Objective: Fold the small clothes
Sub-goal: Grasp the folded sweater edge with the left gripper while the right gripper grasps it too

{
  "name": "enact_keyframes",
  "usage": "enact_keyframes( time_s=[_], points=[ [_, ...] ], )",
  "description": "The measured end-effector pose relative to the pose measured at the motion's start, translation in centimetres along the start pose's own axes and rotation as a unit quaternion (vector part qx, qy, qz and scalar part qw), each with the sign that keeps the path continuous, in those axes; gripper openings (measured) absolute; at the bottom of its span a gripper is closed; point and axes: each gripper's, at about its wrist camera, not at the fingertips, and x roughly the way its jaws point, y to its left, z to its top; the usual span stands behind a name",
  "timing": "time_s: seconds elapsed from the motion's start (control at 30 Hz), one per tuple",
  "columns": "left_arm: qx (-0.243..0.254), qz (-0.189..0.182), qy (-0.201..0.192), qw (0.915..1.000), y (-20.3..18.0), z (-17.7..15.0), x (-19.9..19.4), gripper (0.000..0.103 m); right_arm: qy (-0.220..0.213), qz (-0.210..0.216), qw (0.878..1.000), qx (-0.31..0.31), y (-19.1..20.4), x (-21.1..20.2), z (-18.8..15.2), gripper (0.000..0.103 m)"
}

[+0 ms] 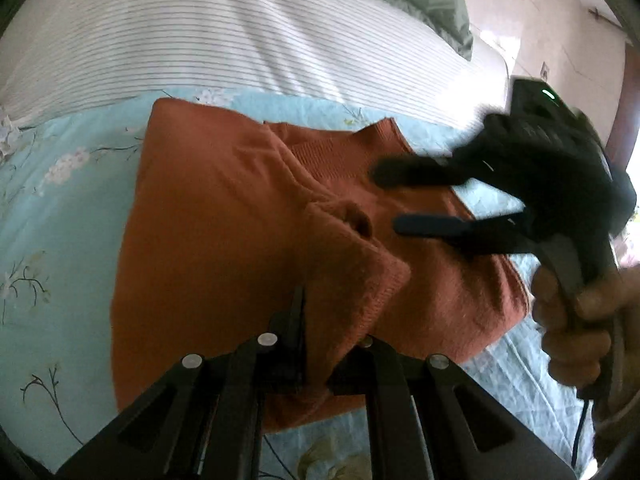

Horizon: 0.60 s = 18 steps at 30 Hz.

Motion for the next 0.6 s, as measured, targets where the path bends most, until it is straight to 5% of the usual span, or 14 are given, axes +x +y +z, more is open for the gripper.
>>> enact_keyframes(
  time_s=[0.3,0.37,0.4,0.6],
  points=[
    [0.011,-0.018,-0.027,0.9994,0.3,0.1,-2.2,0.006,0.039,0.005,0.999,-0.009,1.2,6.6,4.1,0.066],
    [0.020,-0.019,-0.027,0.9993,-0.3,0.2,-2.6,0.006,0.039,0.005,0.999,-0.015,1.5,7.5,4.7,0.043],
    [0.022,-0.018,-0.027,0.9992,-0.6,0.2,-2.8,0.006,0.039,0.004,0.999,-0.017,1.7,7.5,5.0,0.021],
    [0.024,-0.058,-0.033,0.9975,-3.4,2.1,-4.2,0.006,-0.035,0.017,0.998,-0.057,2.7,1.3,5.9,0.016]
  ],
)
